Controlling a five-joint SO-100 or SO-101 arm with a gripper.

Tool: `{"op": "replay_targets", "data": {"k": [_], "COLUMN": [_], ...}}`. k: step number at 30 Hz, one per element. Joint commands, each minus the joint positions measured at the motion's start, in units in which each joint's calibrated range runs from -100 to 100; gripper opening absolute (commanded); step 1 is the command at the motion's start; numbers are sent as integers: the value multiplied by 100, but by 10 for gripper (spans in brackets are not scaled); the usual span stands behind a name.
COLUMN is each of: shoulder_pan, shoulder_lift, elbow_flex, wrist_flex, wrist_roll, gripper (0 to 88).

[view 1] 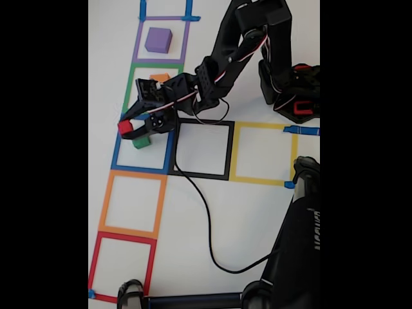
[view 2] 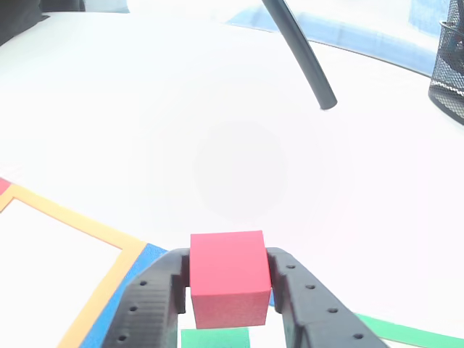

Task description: Tower of hanoi

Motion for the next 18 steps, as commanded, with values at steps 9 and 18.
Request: {"op": "replay_targets", "data": {"k": [9,18], "shoulder_pan": [865,2083], "shoulder_lift": [-2182,-2570], "elbow_flex": [-1194,-3349], "wrist_flex": [4007,7051], "wrist_roll": [36,36], "gripper": [11,11]}}
